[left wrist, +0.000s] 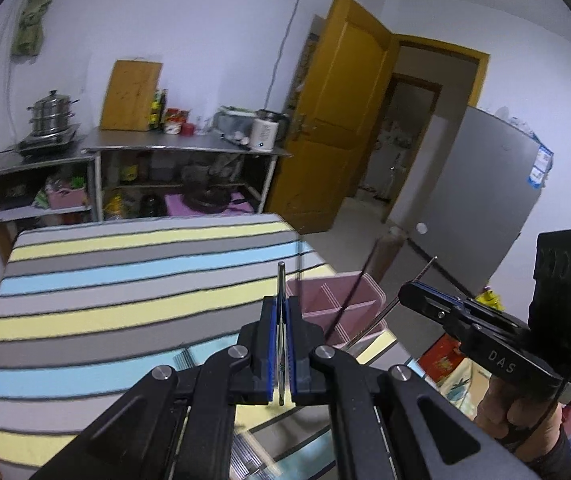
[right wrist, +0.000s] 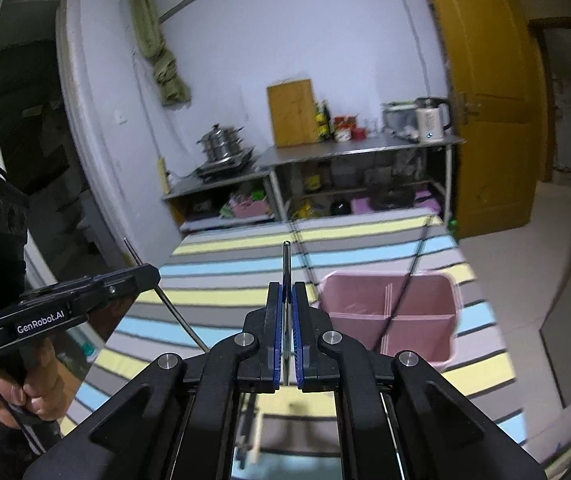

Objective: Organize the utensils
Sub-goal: 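Lift both metal chopsticks upright and carry them over the pink holder, then lower both metal chopsticks into the pink holder and open both tools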

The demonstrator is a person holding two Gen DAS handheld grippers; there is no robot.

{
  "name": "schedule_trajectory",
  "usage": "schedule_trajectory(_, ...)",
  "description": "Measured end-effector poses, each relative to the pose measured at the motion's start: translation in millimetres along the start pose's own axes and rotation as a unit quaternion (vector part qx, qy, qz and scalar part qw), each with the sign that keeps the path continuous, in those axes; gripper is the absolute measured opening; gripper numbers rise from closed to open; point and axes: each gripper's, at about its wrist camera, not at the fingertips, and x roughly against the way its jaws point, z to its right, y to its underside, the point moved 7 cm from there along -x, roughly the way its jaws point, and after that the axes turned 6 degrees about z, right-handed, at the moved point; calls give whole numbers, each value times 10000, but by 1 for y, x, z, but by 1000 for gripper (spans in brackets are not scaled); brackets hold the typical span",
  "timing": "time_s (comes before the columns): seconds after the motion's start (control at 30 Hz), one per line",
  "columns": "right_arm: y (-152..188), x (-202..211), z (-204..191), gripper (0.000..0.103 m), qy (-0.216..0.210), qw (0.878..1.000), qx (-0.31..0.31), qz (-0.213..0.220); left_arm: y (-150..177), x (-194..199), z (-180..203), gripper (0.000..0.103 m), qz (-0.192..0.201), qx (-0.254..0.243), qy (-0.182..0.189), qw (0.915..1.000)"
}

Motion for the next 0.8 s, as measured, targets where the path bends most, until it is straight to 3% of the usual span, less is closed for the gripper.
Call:
schedule_trajectory(0.33,-36,6,47,5,408,9983,-194,366,-37,-48,31,4,171,-23,210,9996)
schedule_trajectory(0.53,-24,-16,62,5,489,9982,-259,211,-24,-85,24,4,5,46,145,9999)
schedule_trajectory(0.8,17,-50,77,5,431,9977,-441,-282,13,-119,6,4,-379,130,27,9992)
